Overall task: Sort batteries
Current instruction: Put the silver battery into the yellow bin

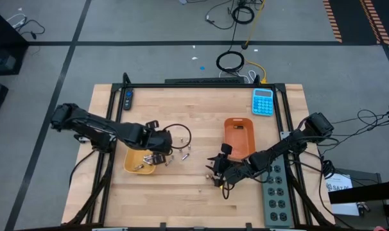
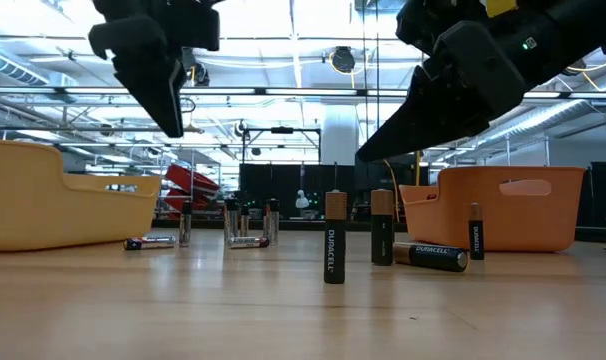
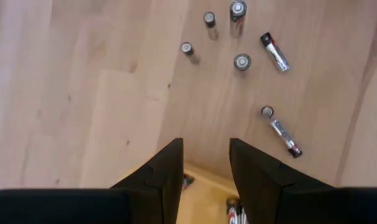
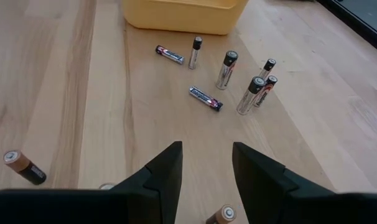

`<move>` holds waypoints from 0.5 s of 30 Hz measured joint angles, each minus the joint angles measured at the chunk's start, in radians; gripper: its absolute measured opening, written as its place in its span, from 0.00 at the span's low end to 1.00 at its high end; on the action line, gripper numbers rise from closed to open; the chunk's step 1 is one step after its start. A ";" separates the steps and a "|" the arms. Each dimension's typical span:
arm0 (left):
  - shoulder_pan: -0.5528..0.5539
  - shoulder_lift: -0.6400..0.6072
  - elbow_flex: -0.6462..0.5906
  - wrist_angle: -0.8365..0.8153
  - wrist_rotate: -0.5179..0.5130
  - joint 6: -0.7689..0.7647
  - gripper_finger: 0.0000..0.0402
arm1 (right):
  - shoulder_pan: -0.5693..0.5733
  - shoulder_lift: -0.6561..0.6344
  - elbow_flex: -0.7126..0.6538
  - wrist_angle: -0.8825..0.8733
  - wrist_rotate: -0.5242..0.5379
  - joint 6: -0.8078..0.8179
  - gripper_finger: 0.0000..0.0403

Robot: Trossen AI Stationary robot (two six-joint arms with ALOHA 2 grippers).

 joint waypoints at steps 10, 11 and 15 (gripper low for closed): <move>0.000 0.134 0.000 0.104 0.162 0.026 0.35 | 0.002 0.000 0.000 -0.005 0.000 -0.002 0.33; 0.000 0.143 0.000 0.113 0.173 0.027 0.36 | 0.002 0.000 0.000 -0.007 0.000 -0.002 0.33; -0.012 0.166 0.000 0.138 0.194 0.048 0.43 | 0.001 0.000 0.000 -0.010 0.000 -0.002 0.33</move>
